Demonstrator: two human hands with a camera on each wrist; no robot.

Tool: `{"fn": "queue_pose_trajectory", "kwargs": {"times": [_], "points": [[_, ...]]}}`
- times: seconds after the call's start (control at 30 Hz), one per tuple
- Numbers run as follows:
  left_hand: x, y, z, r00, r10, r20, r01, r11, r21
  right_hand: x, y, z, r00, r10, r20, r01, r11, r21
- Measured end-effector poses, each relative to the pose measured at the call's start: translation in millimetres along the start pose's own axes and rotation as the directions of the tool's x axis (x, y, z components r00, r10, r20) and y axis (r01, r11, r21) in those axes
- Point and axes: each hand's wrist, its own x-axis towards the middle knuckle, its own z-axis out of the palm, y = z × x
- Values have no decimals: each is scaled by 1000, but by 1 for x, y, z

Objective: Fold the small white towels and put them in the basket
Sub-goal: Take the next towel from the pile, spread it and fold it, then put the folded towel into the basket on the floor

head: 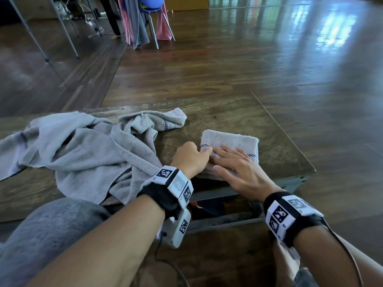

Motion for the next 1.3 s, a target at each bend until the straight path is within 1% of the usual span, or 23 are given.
{"fn": "queue_pose_trajectory", "kwargs": {"times": [0.07,0.13,0.2,0.23,0.27,0.33,0.37,0.4,0.43,0.5,0.53,0.57,0.6,0.67,0.73,0.77,0.87,0.93,1.0,1.13,1.2,1.27,1.3], "points": [[4,2,3,999,-39,-11,38,995,-94,-2,-1,0,997,27,-67,-15,984,176],[6,5,1,997,-74,-13,69,969,-238,-3,-1,1,970,100,-220,-25,947,322],[6,11,-1,996,-85,-19,71,922,-381,1,0,-4,887,260,-381,-100,915,391],[5,15,-2,996,-82,-35,57,891,-451,4,2,-8,839,344,-421,-173,903,394],[3,18,-6,995,-80,-56,41,864,-502,8,2,-14,798,433,-420,-266,877,400],[-6,27,-20,993,-66,-96,1,828,-560,16,1,-28,729,610,-310,-448,768,458],[-11,32,-30,995,-50,-91,-13,808,-589,19,-4,-35,706,666,-243,-495,708,504],[-16,37,-43,997,-22,-74,-28,791,-611,22,-11,-41,700,690,-186,-493,655,573],[-23,41,-58,998,15,-64,-52,778,-626,24,-20,-47,720,680,-141,-436,601,670],[-37,48,-95,995,77,-62,-99,765,-637,25,-46,-59,796,602,-62,-284,463,839],[-44,49,-114,992,101,-71,-123,753,-646,27,-62,-65,846,534,-5,-242,393,887],[-52,48,-133,989,121,-87,-148,739,-658,29,-78,-73,885,461,60,-236,333,913],[-60,45,-152,985,134,-107,-171,727,-665,33,-97,-79,907,409,98,-234,296,926],[-77,33,-188,979,135,-153,-203,703,-682,44,-140,-86,929,355,106,-211,273,939],[-96,11,-224,969,102,-225,-231,696,-680,59,-187,-90,946,312,86,-176,275,945],[-105,-3,-242,961,75,-265,-242,691,-681,66,-211,-91,956,287,66,-157,305,939],[-134,-58,-293,937,-22,-348,-255,640,-725,92,-284,-80,990,138,37,-100,488,867],[-157,-102,-321,916,-95,-389,-250,624,-740,109,-334,-63,997,22,70,-69,584,809],[-183,-147,-341,885,-172,-433,-245,617,-747,122,-384,-39,991,-47,124,-63,650,757],[-235,-243,-360,804,-341,-487,-211,601,-771,137,-469,32,958,-109,266,-103,733,672],[-260,-293,-357,779,-408,-476,-178,585,-792,138,-496,82,944,-104,312,-96,820,564],[-280,-341,-343,758,-491,-429,-73,589,-805,130,-510,137,932,-80,354,-78,909,410],[-287,-365,-332,734,-547,-401,3,594,-804,126,-510,165,919,-57,390,-89,933,347]]}}
